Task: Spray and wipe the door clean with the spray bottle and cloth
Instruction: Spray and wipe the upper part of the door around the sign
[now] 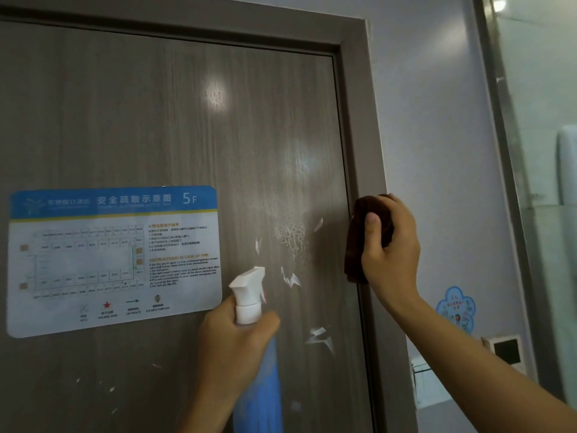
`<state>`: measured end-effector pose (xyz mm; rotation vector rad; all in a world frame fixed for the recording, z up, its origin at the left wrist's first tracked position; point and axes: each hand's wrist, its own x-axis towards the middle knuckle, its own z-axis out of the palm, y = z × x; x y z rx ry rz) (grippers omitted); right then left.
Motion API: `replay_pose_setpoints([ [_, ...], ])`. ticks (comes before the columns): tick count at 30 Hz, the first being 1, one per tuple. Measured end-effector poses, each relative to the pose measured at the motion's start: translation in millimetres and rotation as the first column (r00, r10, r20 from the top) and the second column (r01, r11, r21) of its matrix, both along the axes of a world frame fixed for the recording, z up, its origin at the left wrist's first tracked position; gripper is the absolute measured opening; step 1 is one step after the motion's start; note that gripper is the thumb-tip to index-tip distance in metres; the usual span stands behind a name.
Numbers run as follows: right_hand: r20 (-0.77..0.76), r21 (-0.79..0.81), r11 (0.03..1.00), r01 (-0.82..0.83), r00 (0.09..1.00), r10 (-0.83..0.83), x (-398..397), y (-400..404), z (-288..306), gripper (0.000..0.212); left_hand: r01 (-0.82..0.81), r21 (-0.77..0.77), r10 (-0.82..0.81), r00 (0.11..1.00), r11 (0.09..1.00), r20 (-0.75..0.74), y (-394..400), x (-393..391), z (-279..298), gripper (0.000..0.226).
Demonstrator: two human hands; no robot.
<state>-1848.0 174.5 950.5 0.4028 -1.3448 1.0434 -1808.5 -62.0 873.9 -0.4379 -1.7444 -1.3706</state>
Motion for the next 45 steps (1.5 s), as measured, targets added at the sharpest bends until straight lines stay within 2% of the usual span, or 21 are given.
replay_pose_setpoints([
  [5, 0.043, 0.014, 0.999, -0.036, 0.998, 0.035, -3.4, -8.4, -12.5, 0.032, 0.029, -0.021, -0.027, 0.997, 0.999, 0.075, -7.4, -0.9, -3.9, 0.025],
  [10, 0.071, 0.042, 0.999, -0.022, 0.997, 0.019, -7.8, -17.9, -13.0, 0.031, 0.093, 0.024, -0.094, 0.995, 0.995, 0.035, -9.9, -0.1, 7.6, 0.030],
  [14, 0.088, 0.125, 0.992, 0.018, 0.996, -0.029, -19.5, -23.4, 4.0, 0.033, 0.032, 0.032, -0.032, 0.999, 0.999, 0.006, -30.3, 0.6, 40.6, 0.037],
  [20, 0.035, 0.309, 0.933, 0.186, 0.978, -0.207, -60.4, -32.4, 47.4, 0.037, -0.028, 0.036, 0.029, 0.999, 0.999, -0.018, -65.3, -4.2, 104.6, 0.039],
  [24, -0.030, 0.320, 0.911, 0.261, 0.964, -0.266, -79.0, -41.8, 28.3, 0.045, -0.075, 0.025, 0.076, 0.997, 0.997, -0.019, -80.2, -5.7, 136.3, 0.051],
  [26, -0.038, 0.350, 0.894, 0.280, 0.958, -0.285, -83.3, -41.9, 5.8, 0.051, -0.057, 0.042, 0.057, 0.998, 0.997, -0.002, -87.5, -8.4, 145.3, 0.047],
  [30, -0.073, 0.476, 0.832, 0.283, 0.956, -0.284, -84.6, -45.9, -49.3, 0.057, 0.036, 0.053, -0.038, 0.999, 0.998, 0.030, -95.3, -20.8, 145.7, 0.026],
  [34, -0.231, 0.696, 0.616, 0.370, 0.927, -0.296, -86.4, -43.0, -62.5, 0.053, 0.122, 0.061, -0.122, 0.992, 0.991, -0.001, -92.8, -32.1, 138.0, 0.022],
  [35, -0.231, 0.713, 0.596, 0.369, 0.926, -0.298, -86.3, -40.0, -53.1, 0.053, 0.130, 0.058, -0.130, 0.991, 0.990, -0.012, -91.9, -34.3, 136.9, 0.025],
  [37, -0.147, 0.657, 0.681, 0.322, 0.941, -0.304, -84.4, -39.2, -26.8, 0.054, 0.136, 0.044, -0.135, 0.990, 0.990, -0.033, -90.5, -37.5, 136.7, 0.030],
  [40, -0.008, 0.443, 0.853, 0.275, 0.953, -0.303, -79.4, -52.2, 14.4, 0.051, 0.119, 0.012, -0.119, 0.992, 0.993, -0.053, -90.0, -39.5, 137.4, 0.032],
  [43, 0.033, 0.299, 0.909, 0.290, 0.949, -0.314, -78.1, -73.1, 35.7, 0.047, 0.126, 0.014, -0.125, 0.991, 0.992, -0.057, -89.0, -39.6, 135.9, 0.031],
  [45, 0.000, 0.316, 0.901, 0.298, 0.949, -0.314, -79.3, -81.3, 31.2, 0.047, 0.123, 0.015, -0.122, 0.991, 0.992, -0.053, -89.7, -40.5, 134.9, 0.030],
])
